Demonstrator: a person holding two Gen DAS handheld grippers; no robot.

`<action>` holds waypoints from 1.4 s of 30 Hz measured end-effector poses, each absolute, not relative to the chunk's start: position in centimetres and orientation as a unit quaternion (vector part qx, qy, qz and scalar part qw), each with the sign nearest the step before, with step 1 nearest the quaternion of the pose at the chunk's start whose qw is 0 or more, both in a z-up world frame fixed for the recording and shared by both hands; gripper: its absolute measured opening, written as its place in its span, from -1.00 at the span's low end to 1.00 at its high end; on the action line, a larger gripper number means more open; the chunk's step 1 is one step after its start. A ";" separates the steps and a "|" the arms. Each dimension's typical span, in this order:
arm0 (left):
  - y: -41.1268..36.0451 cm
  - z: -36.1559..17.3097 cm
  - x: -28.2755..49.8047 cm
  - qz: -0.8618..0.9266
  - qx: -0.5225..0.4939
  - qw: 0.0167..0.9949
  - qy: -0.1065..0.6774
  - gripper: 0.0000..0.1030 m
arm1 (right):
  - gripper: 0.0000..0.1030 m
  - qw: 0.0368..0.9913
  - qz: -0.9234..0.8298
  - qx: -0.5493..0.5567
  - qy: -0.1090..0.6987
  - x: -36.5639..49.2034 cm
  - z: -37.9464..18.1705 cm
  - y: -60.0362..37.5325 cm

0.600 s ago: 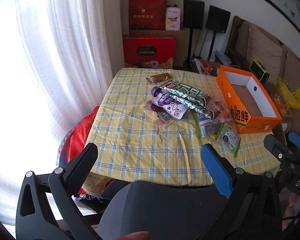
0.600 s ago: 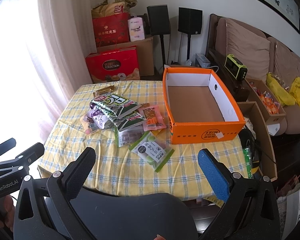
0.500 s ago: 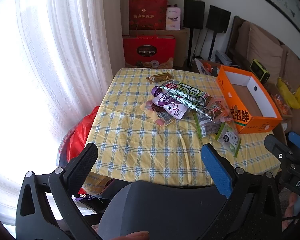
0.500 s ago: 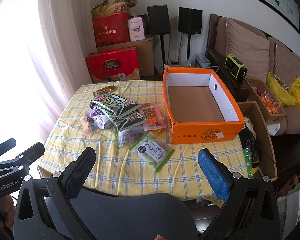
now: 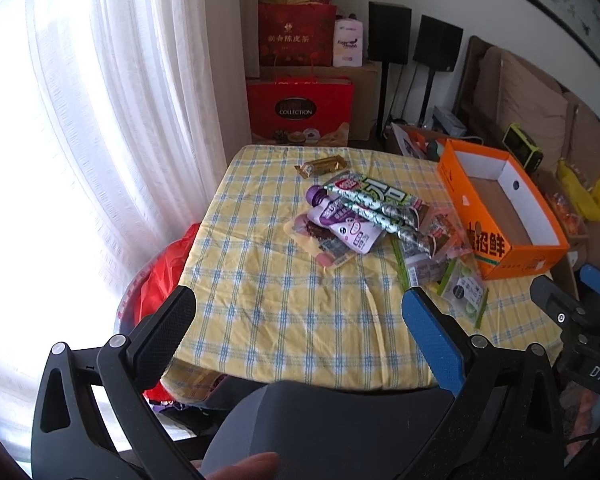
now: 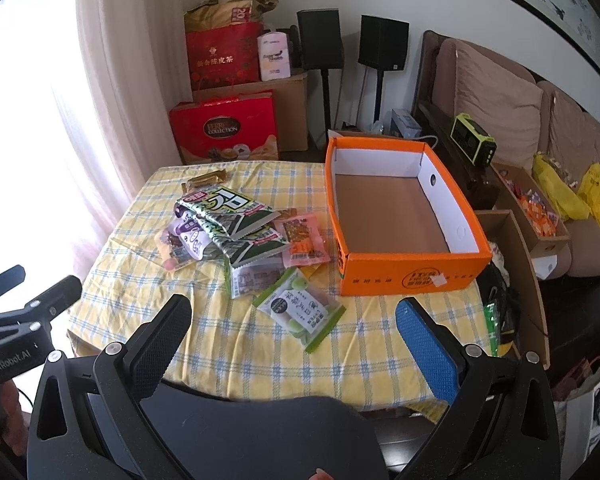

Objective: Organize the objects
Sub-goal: 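Move the right tool toward the green seaweed packets on the snack pile, then grasp the stacked green seaweed packets with the right tool and lift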

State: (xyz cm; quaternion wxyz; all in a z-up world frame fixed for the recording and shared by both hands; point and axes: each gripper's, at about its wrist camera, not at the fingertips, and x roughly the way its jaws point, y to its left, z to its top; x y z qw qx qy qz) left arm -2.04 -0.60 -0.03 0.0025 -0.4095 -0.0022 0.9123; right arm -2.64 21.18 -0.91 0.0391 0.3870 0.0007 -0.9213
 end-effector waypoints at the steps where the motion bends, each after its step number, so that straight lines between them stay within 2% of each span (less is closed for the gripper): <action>1: -0.7 0.0 -2.3 0.914 -0.407 0.000 -0.001 1.00 | 1.00 0.042 -0.921 0.387 0.001 -2.9 -0.9 21.2; 10: -1.2 -0.5 -4.4 0.919 -0.394 0.022 0.008 1.00 | 1.00 0.076 -0.922 0.378 0.012 -5.2 -0.5 20.7; 13: -1.3 -1.2 -5.1 0.917 -0.398 0.023 0.004 0.94 | 0.99 0.080 -0.923 0.376 0.017 -6.4 -0.4 20.6; 16: -1.2 -2.0 -5.9 0.915 -0.403 0.038 -0.002 0.80 | 0.99 0.086 -0.922 0.376 0.030 -7.8 -0.4 20.3; 23: -1.3 -3.5 -8.8 0.903 -0.427 0.039 -0.013 0.78 | 0.94 0.123 -0.915 0.383 0.039 -12.0 -0.5 19.6; 25: -1.2 -3.8 -9.7 0.902 -0.430 0.040 -0.009 0.78 | 0.85 0.134 -0.910 0.390 0.042 -13.5 -0.8 19.2; 29: -1.3 -4.5 -11.4 0.897 -0.440 0.042 -0.007 0.64 | 0.83 0.172 -0.890 0.422 0.033 -17.0 -1.6 18.5; 36: -2.9 -5.8 -13.5 0.884 -0.462 0.052 -0.049 0.64 | 0.83 0.241 -0.856 0.449 0.086 -21.7 -3.8 15.4; 42: -3.6 -6.8 -14.1 0.880 -0.470 0.049 -0.051 0.64 | 0.83 0.273 -0.821 0.489 0.112 -24.5 -6.6 13.1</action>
